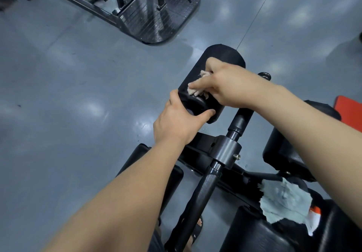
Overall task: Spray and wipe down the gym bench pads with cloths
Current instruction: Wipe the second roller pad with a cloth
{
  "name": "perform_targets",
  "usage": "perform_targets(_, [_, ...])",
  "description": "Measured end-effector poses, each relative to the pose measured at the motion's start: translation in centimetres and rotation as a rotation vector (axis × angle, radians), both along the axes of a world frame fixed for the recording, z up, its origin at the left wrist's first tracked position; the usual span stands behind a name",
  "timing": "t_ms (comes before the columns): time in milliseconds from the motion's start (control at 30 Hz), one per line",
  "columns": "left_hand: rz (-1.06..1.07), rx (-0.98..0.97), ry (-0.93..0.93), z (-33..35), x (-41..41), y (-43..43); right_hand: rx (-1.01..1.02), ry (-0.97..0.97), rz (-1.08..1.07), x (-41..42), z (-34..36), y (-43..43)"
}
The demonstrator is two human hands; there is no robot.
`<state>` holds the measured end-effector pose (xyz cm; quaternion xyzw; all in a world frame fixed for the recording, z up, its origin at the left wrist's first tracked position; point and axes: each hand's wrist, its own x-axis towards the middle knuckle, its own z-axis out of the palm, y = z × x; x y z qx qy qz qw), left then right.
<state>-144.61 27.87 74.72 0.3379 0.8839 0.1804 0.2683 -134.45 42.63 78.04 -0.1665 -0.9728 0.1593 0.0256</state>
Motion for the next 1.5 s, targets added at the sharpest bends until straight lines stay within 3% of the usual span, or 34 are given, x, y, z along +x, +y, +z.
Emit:
perform_targets(167, [0.002,0.019,0.009,0.1,0.0,0.0,0.075,-0.033,-0.214,-0.4,0.1,2.2])
perform_targets(333, [0.015,0.034,0.023,0.0,0.0,-0.1,0.002,-0.017,0.014,-1.0,-0.2,-0.9])
perform_targets(400, [0.016,0.037,0.023,0.1,0.1,-0.1,-0.006,-0.028,0.009,-1.3,-0.2,-0.3])
perform_targets(800, [0.04,0.105,0.03,-0.3,0.1,-0.3,0.034,-0.095,-0.566,-1.0,-0.6,6.9])
perform_targets(1200, [0.036,0.119,0.031,-0.5,0.2,-0.2,-0.042,-0.124,-0.633,-0.2,0.4,8.5])
perform_targets(1500, [0.046,0.118,0.032,-0.4,0.1,-0.2,-0.025,-0.08,-0.549,-0.8,0.0,7.6])
